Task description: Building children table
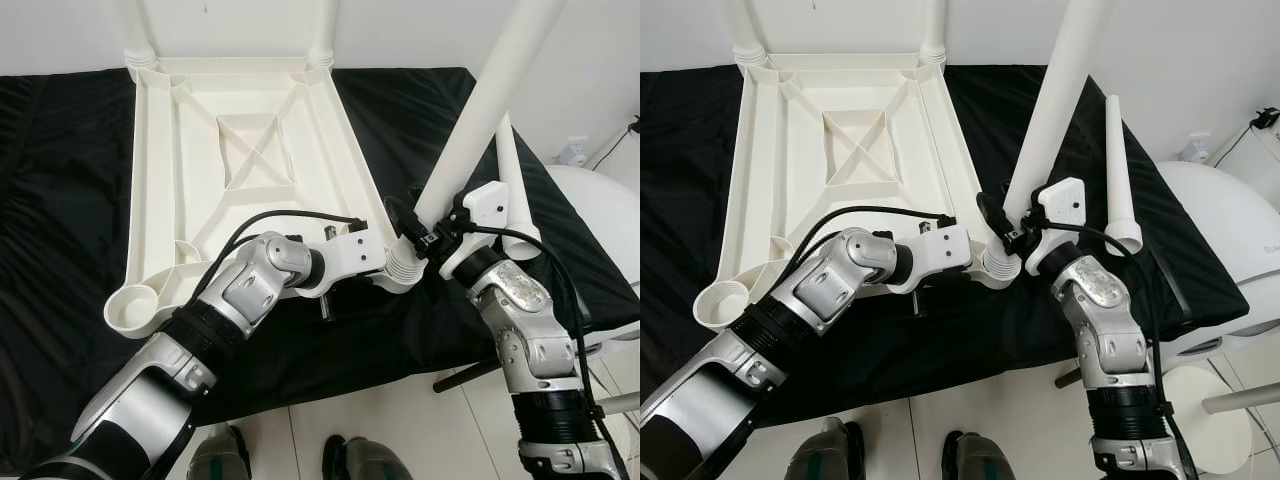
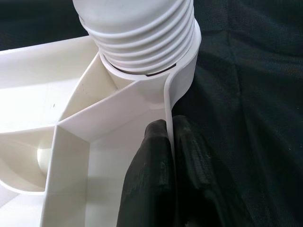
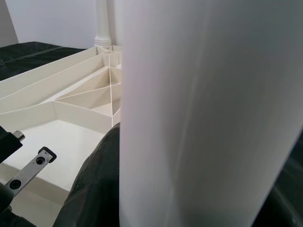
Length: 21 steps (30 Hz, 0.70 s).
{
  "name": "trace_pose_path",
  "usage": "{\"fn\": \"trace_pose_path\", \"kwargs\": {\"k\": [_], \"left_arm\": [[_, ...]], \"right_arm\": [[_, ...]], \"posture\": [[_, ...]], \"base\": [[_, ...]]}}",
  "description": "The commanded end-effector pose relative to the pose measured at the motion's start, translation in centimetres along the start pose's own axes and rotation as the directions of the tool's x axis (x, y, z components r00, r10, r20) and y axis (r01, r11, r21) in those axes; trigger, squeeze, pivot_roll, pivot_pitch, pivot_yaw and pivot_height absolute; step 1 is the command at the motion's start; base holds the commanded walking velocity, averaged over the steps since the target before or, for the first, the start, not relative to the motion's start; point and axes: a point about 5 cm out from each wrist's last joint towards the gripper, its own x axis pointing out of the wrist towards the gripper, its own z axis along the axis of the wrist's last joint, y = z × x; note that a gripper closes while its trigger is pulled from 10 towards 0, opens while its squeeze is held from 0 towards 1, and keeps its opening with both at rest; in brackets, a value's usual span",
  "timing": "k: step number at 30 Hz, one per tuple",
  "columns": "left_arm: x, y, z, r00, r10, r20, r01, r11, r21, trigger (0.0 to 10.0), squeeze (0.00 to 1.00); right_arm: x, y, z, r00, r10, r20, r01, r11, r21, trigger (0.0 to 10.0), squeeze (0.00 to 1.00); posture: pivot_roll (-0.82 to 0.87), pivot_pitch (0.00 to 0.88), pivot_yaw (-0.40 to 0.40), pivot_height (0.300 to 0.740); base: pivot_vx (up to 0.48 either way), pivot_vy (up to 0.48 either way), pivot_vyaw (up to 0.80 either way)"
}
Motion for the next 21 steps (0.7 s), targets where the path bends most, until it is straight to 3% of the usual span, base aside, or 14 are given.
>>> {"fn": "trace_pose_path", "kwargs": {"k": [1, 21], "left_arm": [[-0.6, 1.0, -0.7, 0.996, 0.067, -0.054, -0.067, 0.998, 0.005, 10.0, 0.00], [-0.7, 1.0, -0.6, 0.997, 0.067, -0.048, -0.067, 0.998, 0.007, 10.0, 0.00]], "right_arm": [[-0.9, 0.0, -3.2, 0.987, -0.011, -0.158, 0.020, 0.998, 0.058, 10.0, 0.00], [-2.1, 0.6, -3.8, 0.983, -0.129, -0.132, 0.142, 0.985, 0.095, 10.0, 0.00]], "posture": [[0.01, 0.113, -0.058, 0.740], [0.00, 0.120, -0.056, 0.740]], "base": [[0.000, 0.000, 0.00], [0.000, 0.000, 0.00]]}}
